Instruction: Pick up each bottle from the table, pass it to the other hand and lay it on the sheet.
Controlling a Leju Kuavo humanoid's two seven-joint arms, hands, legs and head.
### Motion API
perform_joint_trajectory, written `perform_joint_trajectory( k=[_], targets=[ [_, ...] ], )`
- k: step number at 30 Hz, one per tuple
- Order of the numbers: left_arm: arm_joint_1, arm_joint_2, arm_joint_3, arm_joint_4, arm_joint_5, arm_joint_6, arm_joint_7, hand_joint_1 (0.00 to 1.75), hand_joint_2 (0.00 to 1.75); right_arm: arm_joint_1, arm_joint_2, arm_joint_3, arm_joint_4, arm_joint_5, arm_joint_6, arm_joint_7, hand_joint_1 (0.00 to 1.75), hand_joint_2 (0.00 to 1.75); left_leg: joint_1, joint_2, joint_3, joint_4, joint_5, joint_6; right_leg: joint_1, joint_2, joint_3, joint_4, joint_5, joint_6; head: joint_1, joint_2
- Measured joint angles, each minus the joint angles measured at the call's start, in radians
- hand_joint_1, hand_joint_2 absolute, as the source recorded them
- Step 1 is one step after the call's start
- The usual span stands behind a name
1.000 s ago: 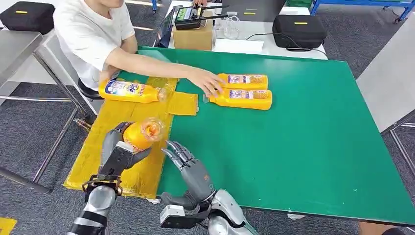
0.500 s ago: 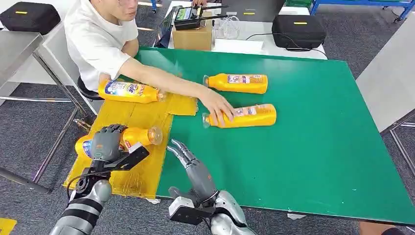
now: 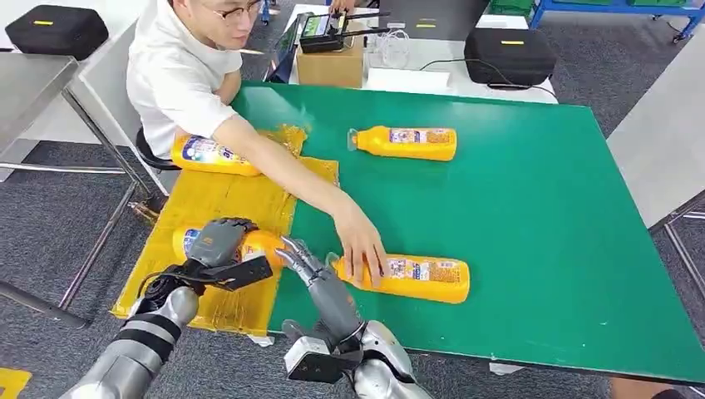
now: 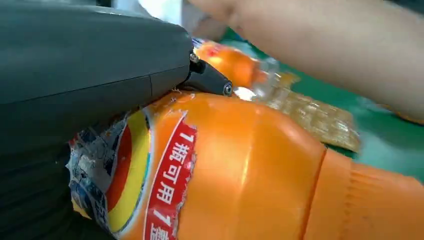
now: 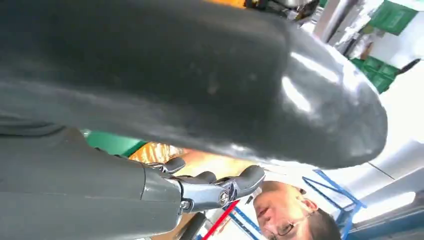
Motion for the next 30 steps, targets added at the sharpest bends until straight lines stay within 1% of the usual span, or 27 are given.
perform_joint_trajectory(
  k=[1, 2, 3, 4, 5, 11, 15, 20, 30],
  targets=[
    [-0.012, 0.0, -0.015, 0.004, 0.033, -0.041, -0.016, 1.64, 1.75, -0.003, 0.001, 0.0, 0.002, -0.004, 0.002, -0.006, 0.0, 0.0, 0.0, -0.002, 0.001, 0.0, 0.0, 0.0, 0.0, -0.002, 0.002, 0.0, 0.0, 0.0, 0.0, 0.0],
    [-0.027, 0.0, -0.033, 0.01, 0.072, -0.086, -0.035, 1.54, 1.75, -0.008, 0.003, 0.0, 0.005, -0.014, 0.005, -0.015, 0.0, 0.0, 0.0, -0.003, 0.002, 0.0, 0.0, 0.0, 0.0, -0.003, 0.003, 0.0, 0.0, 0.0, 0.0, 0.0],
    [-0.04, 0.0, -0.049, 0.017, 0.103, -0.119, -0.045, 1.4, 1.75, -0.012, 0.005, 0.0, 0.008, -0.022, 0.006, -0.02, 0.0, 0.0, 0.0, -0.003, 0.003, 0.0, 0.0, 0.0, 0.0, -0.003, 0.005, 0.0, 0.0, 0.0, 0.0, 0.0],
    [-0.053, 0.0, -0.065, 0.025, 0.127, -0.14, -0.05, 0.45, 1.75, -0.016, 0.007, 0.0, 0.011, -0.029, 0.007, -0.025, 0.0, 0.0, 0.0, -0.003, 0.004, 0.0, 0.0, 0.0, 0.0, -0.003, 0.006, 0.0, 0.0, 0.0, 0.0, 0.0],
    [-0.062, 0.0, -0.079, 0.031, 0.141, -0.152, -0.052, 0.0, 1.75, -0.018, 0.009, 0.0, 0.015, -0.034, 0.007, -0.029, 0.0, 0.0, 0.0, -0.003, 0.004, 0.0, 0.0, 0.0, 0.0, -0.003, 0.006, 0.0, 0.0, 0.0, 0.0, 0.0],
    [-0.108, 0.005, -0.143, 0.085, 0.204, -0.197, -0.061, 0.0, 1.75, -0.031, 0.017, 0.001, 0.032, -0.05, 0.007, -0.047, 0.0, 0.0, 0.0, -0.002, 0.006, 0.0, 0.0, 0.0, 0.0, -0.001, 0.007, 0.0, 0.0, 0.0, 0.0, 0.0],
    [-0.144, 0.012, -0.198, 0.144, 0.193, -0.224, -0.04, 0.0, 1.75, -0.041, 0.019, 0.002, 0.047, -0.061, 0.004, -0.06, 0.0, 0.0, 0.0, -0.002, 0.006, 0.0, 0.0, 0.0, 0.001, -0.001, 0.007, 0.0, 0.0, 0.0, 0.001, 0.0],
    [-0.198, 0.022, -0.265, 0.223, 0.201, -0.226, -0.032, 0.0, 1.75, -0.052, 0.023, 0.006, 0.065, -0.069, 0.001, -0.069, 0.0, 0.0, 0.0, -0.001, 0.006, 0.0, 0.0, 0.0, 0.0, 0.0, 0.007, 0.0, 0.0, 0.0, 0.0, 0.0],
    [-0.229, 0.023, -0.301, 0.268, 0.201, -0.227, -0.03, 0.0, 1.75, -0.055, 0.027, 0.008, 0.084, -0.069, 0.0, -0.069, 0.0, 0.0, 0.001, -0.001, 0.007, 0.0, 0.0, 0.0, 0.001, 0.0, 0.008, 0.0, 0.0, 0.0, 0.0, 0.0]
  ],
)
